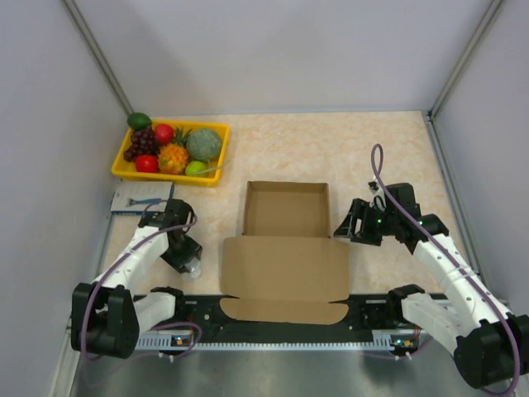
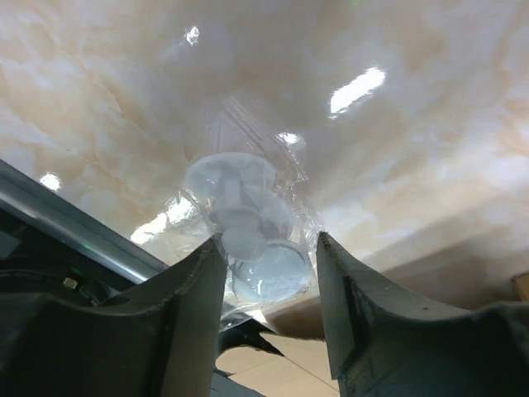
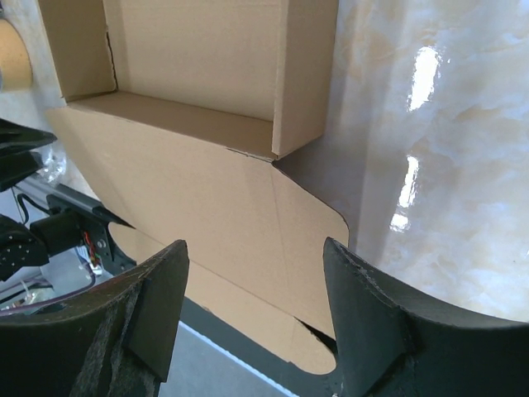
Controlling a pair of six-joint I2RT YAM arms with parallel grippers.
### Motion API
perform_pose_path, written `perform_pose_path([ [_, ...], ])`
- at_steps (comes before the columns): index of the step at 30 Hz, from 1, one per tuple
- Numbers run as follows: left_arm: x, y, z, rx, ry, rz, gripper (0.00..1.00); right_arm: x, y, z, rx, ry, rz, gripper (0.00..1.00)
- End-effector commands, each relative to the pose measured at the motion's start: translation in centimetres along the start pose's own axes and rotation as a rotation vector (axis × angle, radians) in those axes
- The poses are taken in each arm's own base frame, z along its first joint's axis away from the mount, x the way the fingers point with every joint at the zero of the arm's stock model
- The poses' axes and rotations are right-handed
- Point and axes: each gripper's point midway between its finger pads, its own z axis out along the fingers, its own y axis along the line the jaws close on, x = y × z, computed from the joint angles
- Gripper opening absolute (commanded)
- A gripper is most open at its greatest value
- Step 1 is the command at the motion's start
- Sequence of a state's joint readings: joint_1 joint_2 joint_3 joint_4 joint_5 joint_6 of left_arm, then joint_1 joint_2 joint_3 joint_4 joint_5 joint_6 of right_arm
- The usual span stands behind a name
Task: Fold the paper box
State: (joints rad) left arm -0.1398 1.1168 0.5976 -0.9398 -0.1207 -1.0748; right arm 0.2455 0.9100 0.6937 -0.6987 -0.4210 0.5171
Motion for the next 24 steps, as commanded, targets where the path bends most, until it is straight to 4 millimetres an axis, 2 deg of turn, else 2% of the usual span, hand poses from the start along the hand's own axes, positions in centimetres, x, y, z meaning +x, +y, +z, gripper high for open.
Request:
perform_pose_path([
  [1, -2.6, -1.5, -4.2, 0.070, -0.098, -0.009, 0.48, -0.9, 0.4, -0.1, -0.020, -0.037, -0.006, 0.66],
  [2, -3.0, -2.0, -5.3, 0.103, -0.114, 0.016, 0.45, -1.0, 0.4, -0.1, -0.018, -0.041, -0.006, 0.66],
  [3, -3.7, -3.7, -7.3, 0.183, -0.131, 0.034, 0.43, -0.9, 0.4, -0.1, -0.017, -0.041, -0.007, 0.66],
  [5, -4.1, -5.4, -9.7, 0.268, -0.136, 0.078, 0.39, -0.9, 0.1, 0.0, -0.009, -0.041, -0.004, 0.66],
  [6, -4.7, -6.6, -11.8, 0.322, -0.149, 0.089, 0.36, -0.8, 0.1, 0.0, -0.007, -0.038, -0.001, 0.66],
  [8, -4.4, -8.1, -13.6, 0.372, -0.130, 0.131, 0.34, -0.9, 0.1, 0.0, -0.007, -0.045, -0.003, 0.66],
  [9, -3.9, -9.9, -15.7, 0.440, -0.144, 0.185, 0.34, -1.0, 0.0, 0.0, -0.002, -0.050, -0.002, 0.66],
  [11, -2.4, -12.4, -16.7, 0.469, -0.107, 0.263, 0.35, -1.0, -0.1, -0.1, 0.003, -0.056, 0.003, 0.66],
  [12, -0.4, -14.7, -19.1, 0.539, -0.105, 0.349, 0.36, -1.0, -0.1, -0.1, 0.007, -0.057, 0.004, 0.66],
  [13, 0.6, -16.5, -18.7, 0.527, -0.087, 0.388, 0.37, -0.9, -0.1, 0.0, 0.007, -0.057, 0.008, 0.66],
  [14, 1.6, -17.9, -19.2, 0.544, -0.078, 0.415, 0.37, -0.9, -0.2, 0.0, 0.007, -0.057, 0.014, 0.66],
  [15, 3.1, -19.8, -20.9, 0.598, -0.079, 0.465, 0.37, -0.8, -0.3, 0.1, 0.010, -0.054, 0.019, 0.66],
  [16, 4.0, -21.5, -20.1, 0.583, -0.065, 0.485, 0.38, -0.7, -0.3, 0.1, 0.009, -0.052, 0.024, 0.66],
  [17, 4.6, -23.2, -21.3, 0.631, -0.064, 0.503, 0.39, -0.6, -0.4, 0.2, 0.010, -0.049, 0.026, 0.66],
  [18, 6.0, -24.3, -21.4, 0.647, -0.055, 0.540, 0.40, -0.5, -0.5, 0.2, 0.012, -0.049, 0.031, 0.66],
  [19, 7.4, -26.5, -18.6, 0.590, -0.019, 0.560, 0.53, -0.4, -0.7, 0.2, 0.018, -0.053, 0.041, 0.66],
  [20, 7.8, -27.7, -18.1, 0.613, -0.023, 0.568, 0.67, -0.3, -0.8, 0.2, 0.022, -0.055, 0.042, 0.66],
  [21, 8.6, -28.3, -17.6, 0.624, 0.021, 0.583, 0.71, -0.4, -1.0, 0.4, 0.030, -0.057, 0.044, 0.66],
  [22, 9.1, -29.1, -16.2, 0.604, 0.040, 0.591, 0.75, -0.1, -1.4, 0.7, 0.040, -0.047, 0.049, 0.66],
  [24, 9.0, -31.0, -16.2, 0.636, 0.001, 0.599, 0.84, 0.3, -1.9, 0.9, 0.059, -0.037, 0.056, 0.66],
])
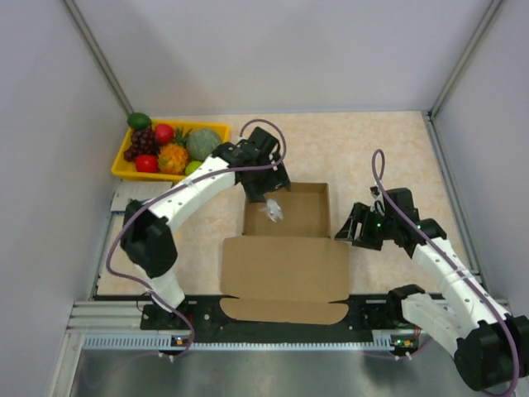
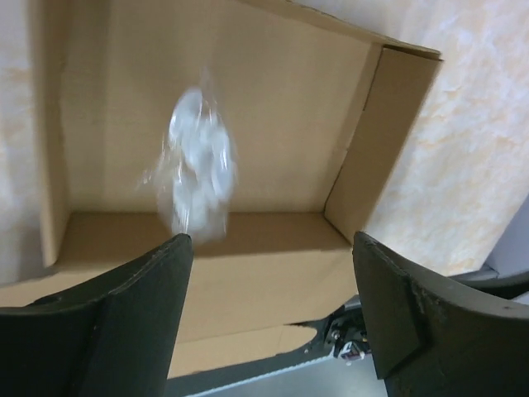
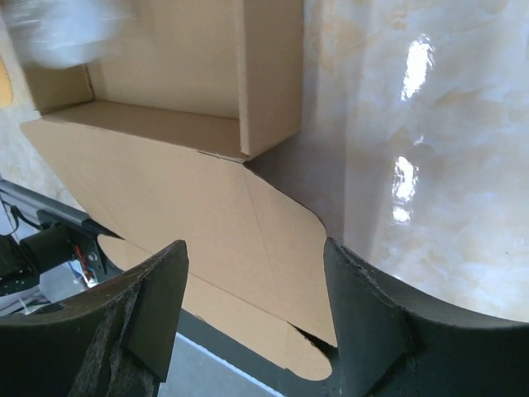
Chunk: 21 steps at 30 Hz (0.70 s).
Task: Fold the paper box
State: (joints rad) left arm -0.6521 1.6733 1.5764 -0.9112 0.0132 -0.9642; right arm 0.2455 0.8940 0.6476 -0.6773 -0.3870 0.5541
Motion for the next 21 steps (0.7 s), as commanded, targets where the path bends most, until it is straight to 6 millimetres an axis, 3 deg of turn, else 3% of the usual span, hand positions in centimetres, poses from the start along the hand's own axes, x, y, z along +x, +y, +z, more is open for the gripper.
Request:
perform_pose_path([
  [1, -1.4, -3.3, 3.2, 0.062, -0.030, 0.046, 0.86, -0.2, -1.0, 0.5, 0.030, -0.025, 0.019, 0.66],
  [2, -1.8, -3.7, 3.1, 0.071, -0.043, 0.076, 0.88, -0.1, -1.1, 0.5, 0.033, -0.025, 0.026, 0.66],
  [3, -2.5, -2.3, 3.1, 0.001, -0.083, 0.073, 0.96, 0.0, -1.2, 0.6, 0.037, -0.025, 0.031, 0.66],
  [4, -2.7, -2.2, 2.4, 0.007, -0.099, 0.082, 0.97, 0.1, -1.2, 0.6, 0.036, -0.022, 0.036, 0.66],
  [6, -1.9, 0.2, 2.2, -0.034, -0.107, 0.124, 0.98, 0.3, -1.3, 0.6, 0.037, -0.022, 0.049, 0.67],
  [7, -2.3, 0.8, 0.0, -0.019, -0.160, 0.138, 0.98, 0.6, -1.4, 0.7, 0.044, -0.014, 0.068, 0.67],
  [8, -1.2, 3.7, 0.3, -0.072, -0.146, 0.159, 0.98, 0.9, -1.7, 0.8, 0.057, 0.003, 0.087, 0.67],
  [9, -0.9, 4.9, -0.5, -0.078, -0.167, 0.165, 0.98, 1.5, -2.0, 1.1, 0.063, 0.027, 0.099, 0.67],
  [10, -1.1, 4.7, -3.5, 0.011, -0.229, 0.166, 0.98, 2.0, -2.1, 1.2, 0.063, 0.052, 0.114, 0.67],
  [11, 0.5, 7.9, -2.6, -0.012, -0.190, 0.183, 0.97, 2.6, -2.4, 1.5, 0.071, 0.085, 0.131, 0.67],
  [12, 1.2, 8.7, -3.1, 0.032, -0.186, 0.185, 0.96, 3.5, -2.0, 1.7, 0.041, 0.133, 0.144, 0.67],
  [13, 0.8, 7.8, -5.7, 0.172, -0.263, 0.191, 0.94, 4.0, -1.9, 1.8, 0.028, 0.156, 0.144, 0.67],
  [14, 3.7, 9.5, -4.6, 0.247, -0.157, 0.211, 0.94, 4.3, -2.0, 1.9, 0.023, 0.172, 0.148, 0.67],
  [15, 4.3, 9.7, -5.2, 0.321, -0.159, 0.214, 0.94, 4.9, -2.1, 2.0, 0.020, 0.190, 0.156, 0.67],
  [16, 5.0, 9.3, -7.1, 0.423, -0.184, 0.225, 0.94, 5.0, -2.2, 2.0, 0.021, 0.191, 0.152, 0.67],
  [21, 10.2, 8.8, -8.9, 0.716, -0.043, 0.204, 0.91, 4.8, -1.5, 2.2, -0.032, 0.184, 0.138, 0.63],
])
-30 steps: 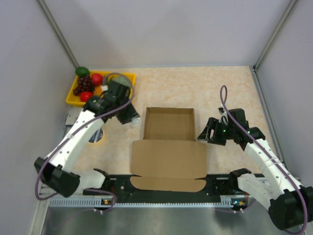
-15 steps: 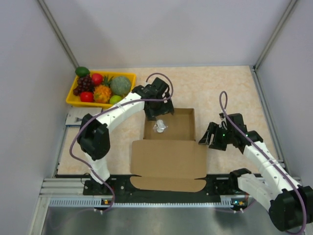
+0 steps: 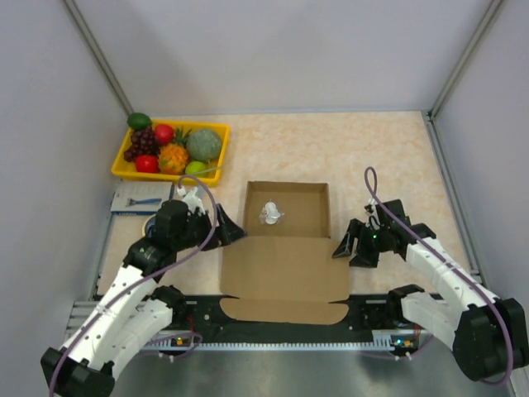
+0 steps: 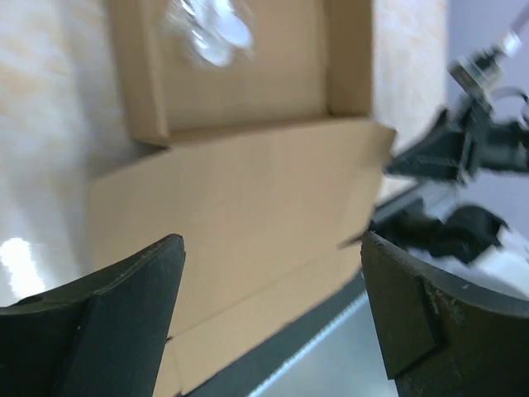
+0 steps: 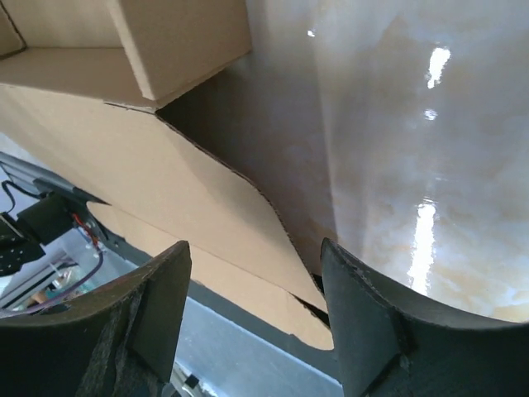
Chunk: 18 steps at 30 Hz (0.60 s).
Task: Fold the paper box
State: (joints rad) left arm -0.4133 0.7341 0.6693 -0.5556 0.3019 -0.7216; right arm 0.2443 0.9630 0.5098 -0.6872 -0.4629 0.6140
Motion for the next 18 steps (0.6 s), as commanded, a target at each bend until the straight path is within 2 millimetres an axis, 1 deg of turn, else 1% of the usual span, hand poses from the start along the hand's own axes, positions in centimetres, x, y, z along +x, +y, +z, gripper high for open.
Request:
perform_pose_path([
  [1, 3.4, -5.6, -1.7, 0.415, 0.138, -0.010, 0.89, -0.3, 1.6, 0.1, -0.096, -0.002, -0.011, 0.62],
  [2, 4.2, -5.9, -1.8, 0.467, 0.159, -0.020, 0.88, -0.1, 1.8, 0.3, -0.115, 0.008, -0.005, 0.60],
  [3, 4.6, -6.0, -2.1, 0.490, 0.175, -0.036, 0.88, 0.5, 1.8, 0.7, -0.142, 0.034, 0.004, 0.59],
  [4, 4.6, -6.0, -2.5, 0.491, 0.152, -0.034, 0.88, 0.8, 1.6, 0.9, -0.141, 0.043, 0.026, 0.57],
  [5, 4.0, -5.9, -2.7, 0.459, 0.119, -0.033, 0.89, 1.0, 1.4, 1.1, -0.139, 0.045, 0.034, 0.43],
  [6, 4.0, -3.1, -2.0, 0.287, 0.089, -0.097, 0.98, 1.3, 1.2, 1.2, -0.143, 0.053, 0.046, 0.36],
  [7, 3.8, -2.4, -2.1, 0.230, 0.071, -0.088, 0.98, 1.1, 1.5, 1.1, -0.157, 0.038, 0.047, 0.32],
  [8, 2.9, -2.5, -2.8, 0.197, 0.043, -0.086, 0.98, 0.9, 1.8, 1.0, -0.167, 0.023, 0.050, 0.27],
  [9, 3.3, -1.0, -2.7, 0.101, 0.058, -0.125, 0.98, 0.7, 2.2, 0.8, -0.186, 0.017, 0.053, 0.26],
  [10, 3.0, 0.0, -2.7, 0.028, 0.040, -0.133, 0.98, 0.4, 2.6, 0.7, -0.202, 0.002, 0.062, 0.23],
  [11, 1.9, -0.7, -3.6, 0.016, 0.017, -0.126, 0.98, 0.2, 3.0, 0.4, -0.217, -0.017, 0.056, 0.15],
  [12, 1.8, -0.4, -3.5, -0.028, 0.039, -0.142, 0.98, 0.0, 3.3, 0.3, -0.226, -0.021, 0.079, 0.11],
  [13, 1.8, -0.2, -4.4, -0.087, 0.056, -0.178, 0.98, -0.1, 3.6, 0.2, -0.239, -0.022, 0.089, 0.06],
  [14, 1.8, 0.0, -4.7, -0.126, 0.069, -0.203, 0.98, -0.4, 4.7, -0.2, -0.287, -0.021, 0.086, 0.00],
  [15, 2.1, 0.5, -4.7, -0.182, 0.097, -0.240, 0.98, -0.5, 5.3, -0.3, -0.314, -0.015, 0.100, 0.00],
  [16, 2.0, 1.1, -5.4, -0.256, 0.092, -0.303, 0.98, -0.7, 5.9, -0.6, -0.337, -0.008, 0.142, 0.00],
  [17, 2.2, 1.4, -5.8, -0.299, 0.100, -0.339, 0.98, -1.0, 6.7, -1.0, -0.378, -0.013, 0.147, 0.00],
  [18, 2.2, 1.9, -6.0, -0.346, 0.101, -0.372, 0.98, -1.3, 7.2, -1.3, -0.397, -0.012, 0.197, 0.00],
])
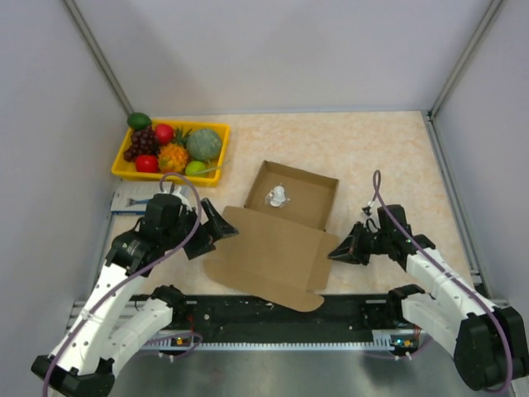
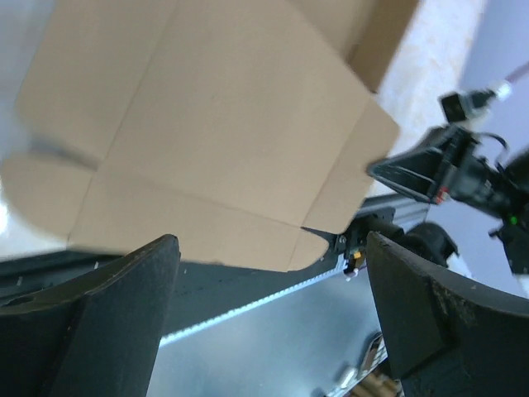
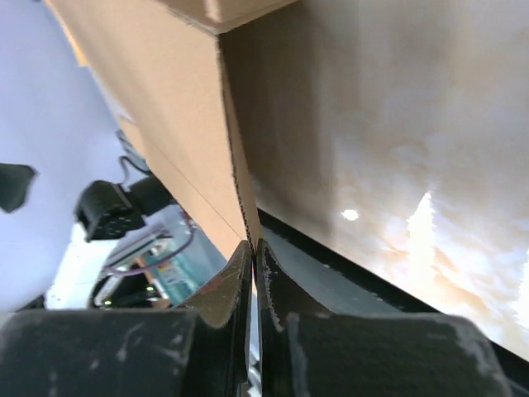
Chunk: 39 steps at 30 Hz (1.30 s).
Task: Fold the paper box
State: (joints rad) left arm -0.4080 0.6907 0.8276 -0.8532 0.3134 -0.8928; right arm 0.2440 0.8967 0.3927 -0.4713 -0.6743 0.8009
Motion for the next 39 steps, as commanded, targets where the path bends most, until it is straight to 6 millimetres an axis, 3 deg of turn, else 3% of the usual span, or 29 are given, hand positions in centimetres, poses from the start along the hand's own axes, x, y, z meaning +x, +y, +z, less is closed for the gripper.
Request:
perform_pose_path([
  [1, 0.3, 3.4, -2.1, -0.298, -0.013, -0.236, 0.98, -2.2, 4.7, -1.0, -0.175, -0.055, 0.110, 0.00],
  [2, 0.5, 3.8, -2.5, -0.330, -0.009, -0.262, 0.98, -2.7, 5.3, -1.2, -0.218, -0.075, 0.118, 0.00],
  [6, 0.7, 2.1, -2.0, -0.220, -0.010, -0.343, 0.98, -4.0, 6.3, -1.7, -0.268, -0.127, 0.193, 0.00],
  [11, 2.5, 2.0, 0.5, -0.159, 0.084, -0.490, 0.98, -4.5, 6.9, -1.4, -0.323, -0.123, 0.244, 0.00],
  [17, 2.5, 1.2, 1.1, -0.149, 0.116, -0.505, 0.98, -5.2, 7.8, -1.7, -0.355, -0.135, 0.261, 0.00],
  [21, 2.9, 0.8, 3.1, -0.153, 0.177, -0.552, 0.98, -5.2, 8.0, -1.7, -0.367, -0.130, 0.270, 0.00],
  [25, 2.5, -1.0, 5.4, -0.105, 0.185, -0.527, 0.91, -5.1, 7.9, -1.7, -0.373, -0.132, 0.284, 0.00],
  [27, 2.0, -0.9, 6.2, -0.123, 0.164, -0.502, 0.84, -5.1, 7.9, -1.7, -0.377, -0.131, 0.286, 0.00],
  [31, 0.6, -1.2, 6.4, -0.125, 0.097, -0.414, 0.79, -4.8, 7.4, -1.6, -0.374, -0.137, 0.286, 0.00],
  [34, -0.7, -1.2, 6.1, -0.085, 0.016, -0.326, 0.60, -4.3, 6.8, -1.5, -0.354, -0.137, 0.262, 0.00],
  [36, -1.4, -2.3, 6.1, 0.019, -0.028, -0.217, 0.43, -3.9, 6.2, -1.4, -0.326, -0.142, 0.228, 0.00],
  [38, -1.6, -3.4, 6.0, 0.106, -0.042, -0.143, 0.39, -3.5, 5.5, -1.5, -0.299, -0.151, 0.215, 0.00],
  [39, -1.6, -3.6, 6.1, 0.130, -0.043, -0.105, 0.31, -3.4, 5.2, -1.4, -0.291, -0.157, 0.195, 0.02],
])
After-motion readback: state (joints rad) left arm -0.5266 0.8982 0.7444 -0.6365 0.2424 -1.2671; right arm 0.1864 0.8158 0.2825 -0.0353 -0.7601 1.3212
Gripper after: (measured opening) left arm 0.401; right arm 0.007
